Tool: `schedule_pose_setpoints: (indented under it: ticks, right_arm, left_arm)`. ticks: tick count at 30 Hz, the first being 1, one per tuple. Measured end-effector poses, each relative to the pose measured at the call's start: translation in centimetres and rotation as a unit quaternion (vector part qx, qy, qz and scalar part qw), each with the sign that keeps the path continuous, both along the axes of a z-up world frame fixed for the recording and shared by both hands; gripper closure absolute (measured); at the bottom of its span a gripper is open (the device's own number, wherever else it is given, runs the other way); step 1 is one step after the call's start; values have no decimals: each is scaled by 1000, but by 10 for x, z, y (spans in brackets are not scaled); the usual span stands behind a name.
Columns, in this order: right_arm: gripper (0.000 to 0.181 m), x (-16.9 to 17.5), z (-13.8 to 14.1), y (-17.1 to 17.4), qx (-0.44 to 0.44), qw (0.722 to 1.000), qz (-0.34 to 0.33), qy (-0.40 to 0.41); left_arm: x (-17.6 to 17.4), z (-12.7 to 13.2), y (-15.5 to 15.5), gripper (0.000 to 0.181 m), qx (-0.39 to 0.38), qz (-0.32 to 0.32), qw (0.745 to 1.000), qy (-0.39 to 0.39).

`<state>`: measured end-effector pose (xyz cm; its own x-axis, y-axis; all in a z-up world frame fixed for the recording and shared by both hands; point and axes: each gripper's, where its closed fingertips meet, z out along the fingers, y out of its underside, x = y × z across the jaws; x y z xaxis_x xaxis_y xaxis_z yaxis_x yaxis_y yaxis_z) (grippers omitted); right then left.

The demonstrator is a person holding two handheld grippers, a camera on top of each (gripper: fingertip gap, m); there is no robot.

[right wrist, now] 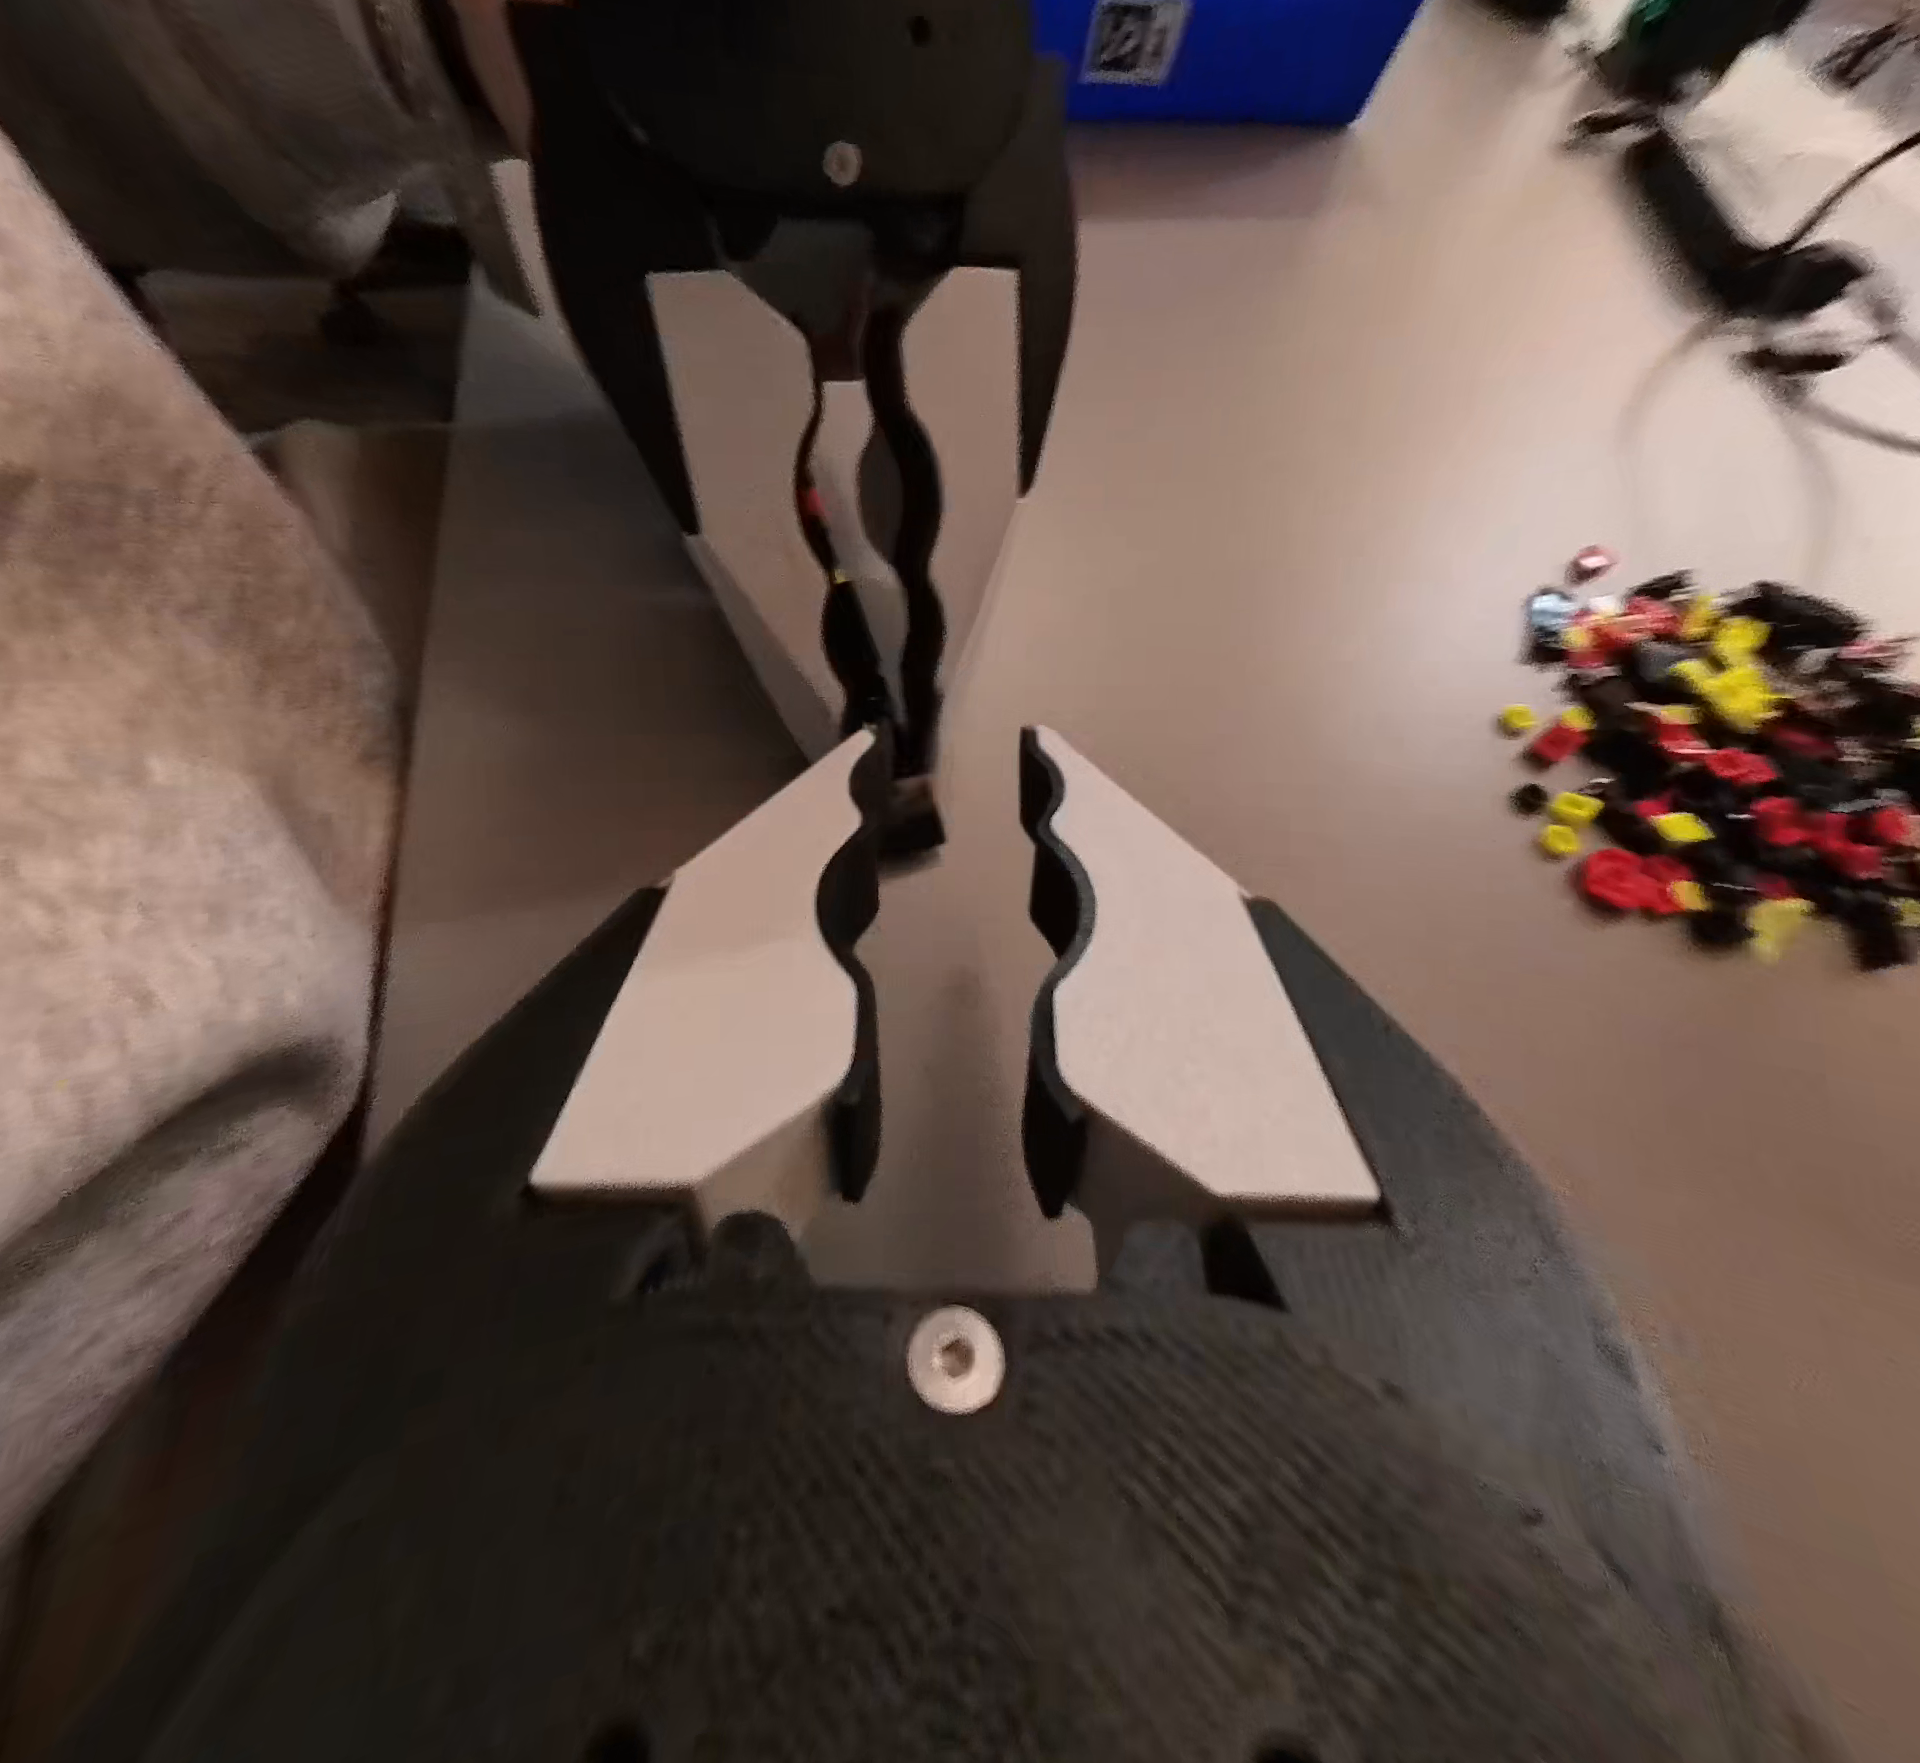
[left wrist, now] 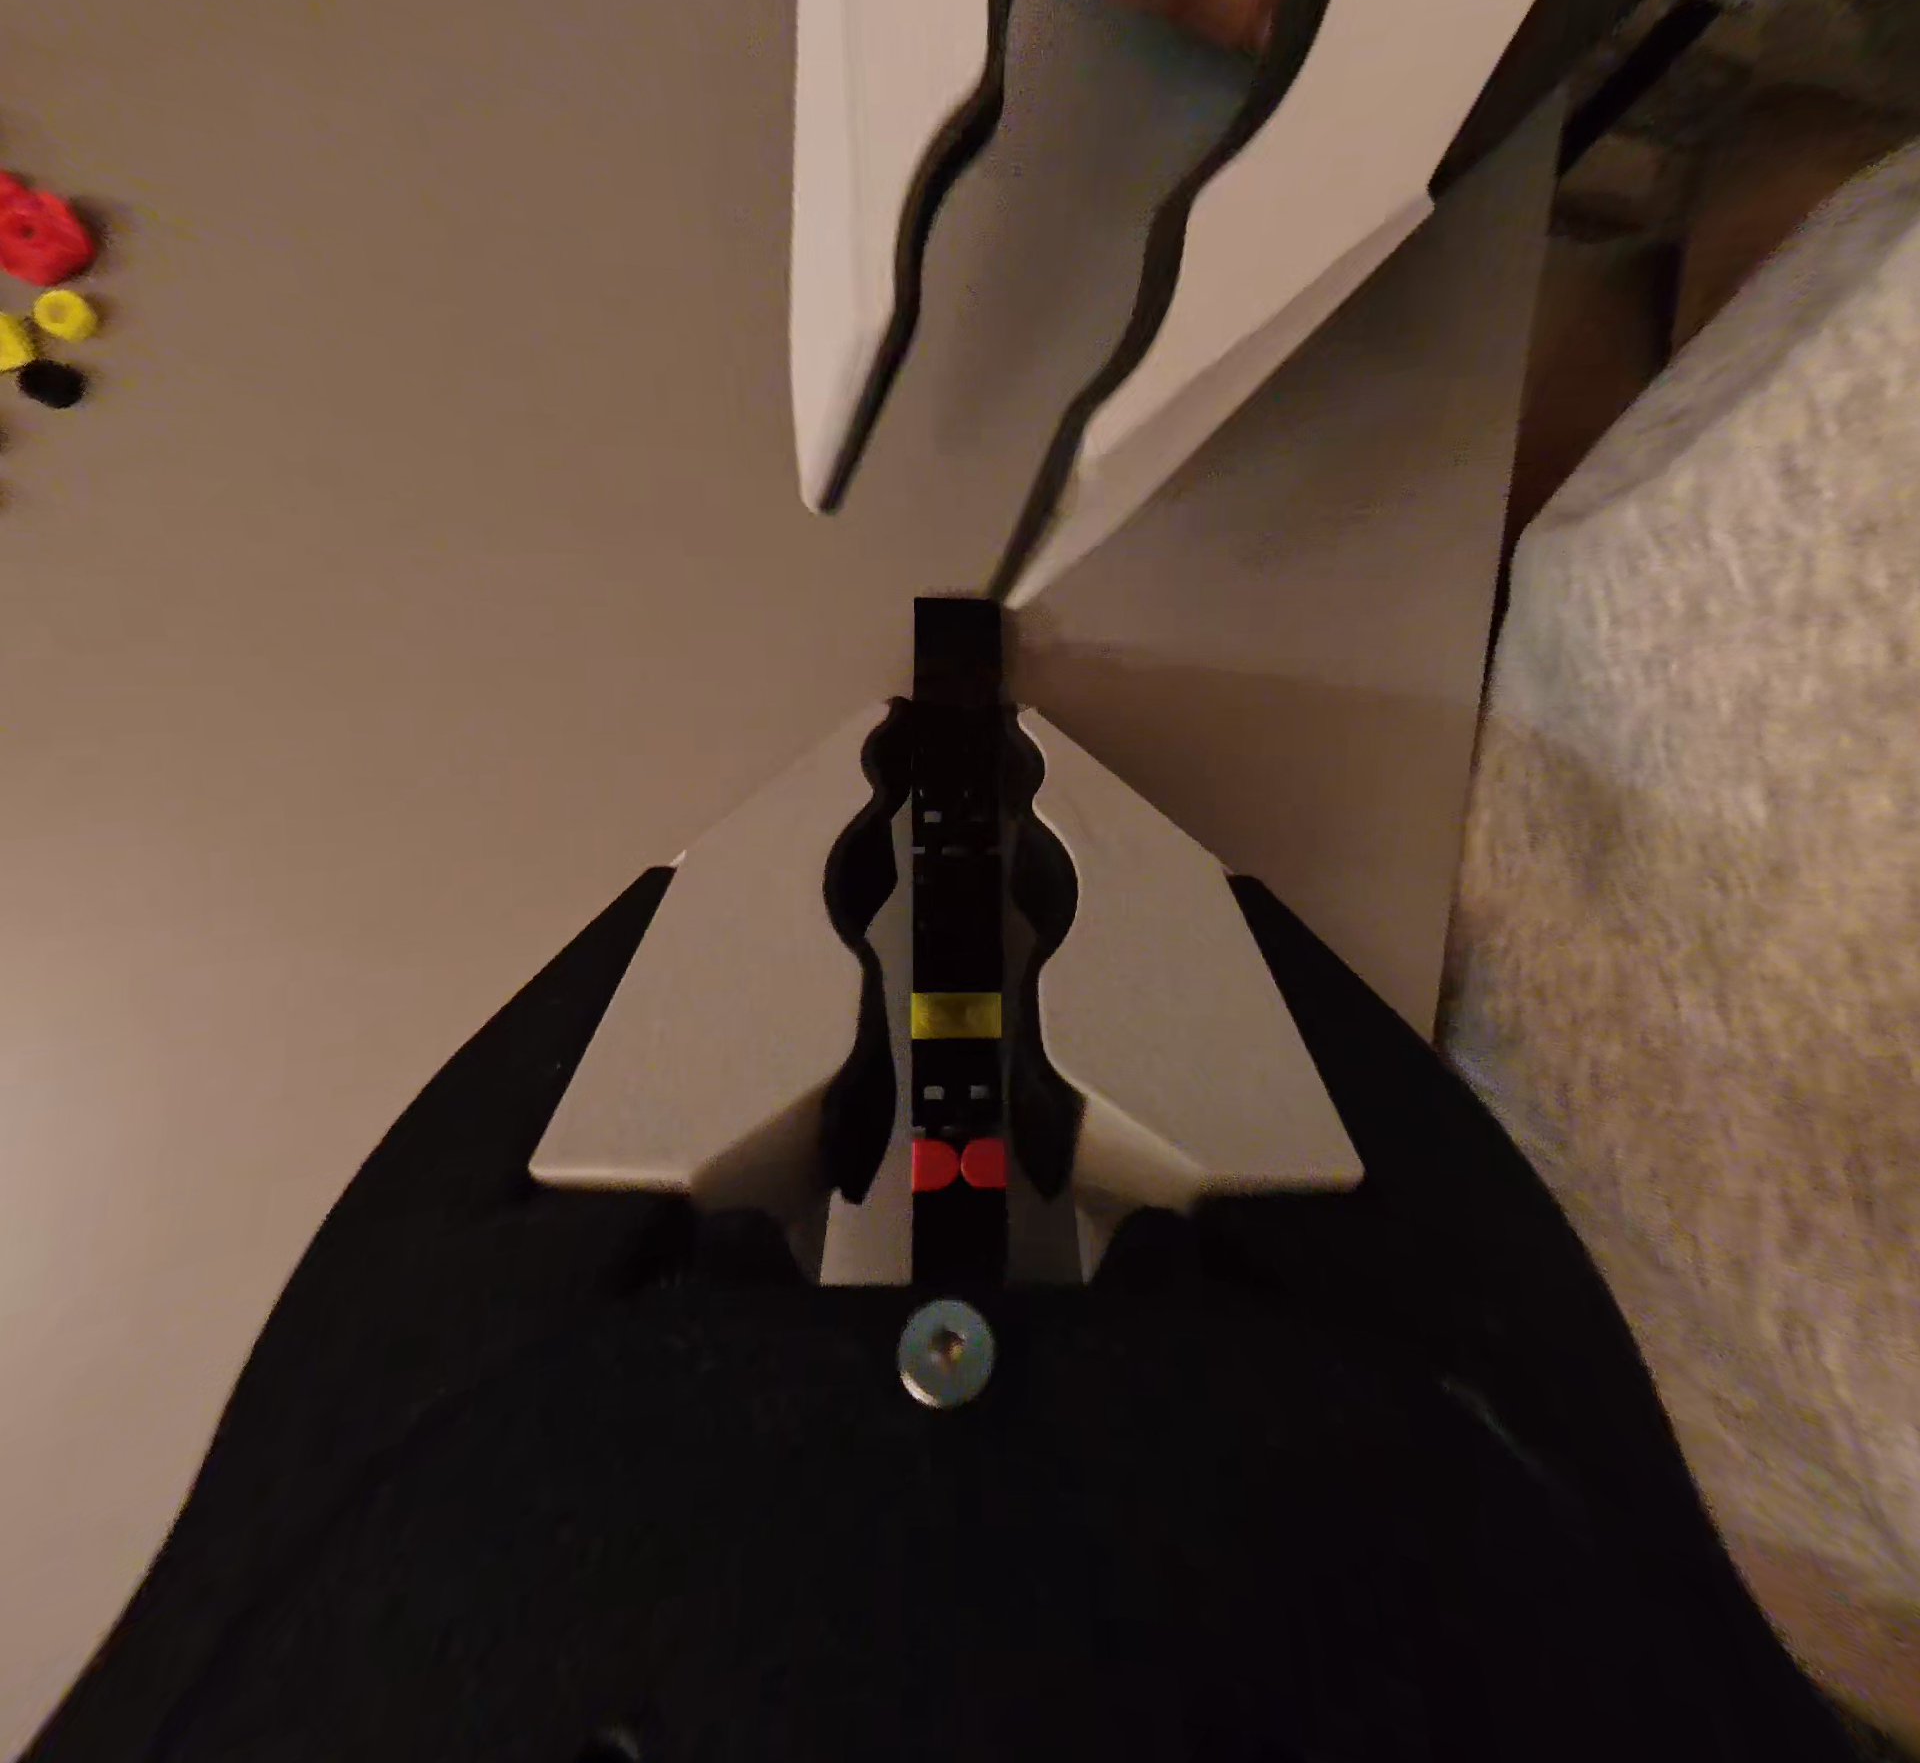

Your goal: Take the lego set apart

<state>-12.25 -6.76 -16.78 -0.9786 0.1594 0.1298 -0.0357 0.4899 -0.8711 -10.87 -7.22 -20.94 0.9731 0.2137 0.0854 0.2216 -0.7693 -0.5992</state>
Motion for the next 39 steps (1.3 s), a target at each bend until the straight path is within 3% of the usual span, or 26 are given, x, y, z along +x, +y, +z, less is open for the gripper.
schedule_pose_setpoints:
  ticks: [1,9,16,19,31,32,34,35,37,39]
  right_arm:
    - [159,6,-4,-1,8,1000,16,-19]
    - [165,27,-30,5,80,993,81,-29]
    - [167,28,-38,4,108,990,89,-33]
    - [168,28,-38,4,105,990,87,-41]
    - [169,28,-33,5,86,988,95,-92]
    - [167,27,-24,3,55,989,90,-101]
    - [169,21,49,-3,-157,963,91,-199]
    - [168,8,53,2,-158,965,64,-197]
    - [168,-11,28,18,-64,992,7,-111]
    - [168,-12,30,27,-75,990,-4,-123]
  left_arm:
    - [2,0,1,163,4,-5,1000,-2]
    - [13,1,11,163,19,-55,996,66]
    - [16,-1,12,163,36,-54,997,31]
    - [17,-1,13,163,42,-3,998,-47]
    - [20,-2,15,161,24,-7,999,-36]
    - [19,-3,14,161,19,-5,999,-27]
    - [21,-4,15,161,13,-9,1000,-13]
    - [21,-4,15,161,11,-10,1000,-6]
    - [20,-4,15,160,15,-5,1000,-4]
    - [20,-3,16,161,21,-1,1000,-10]
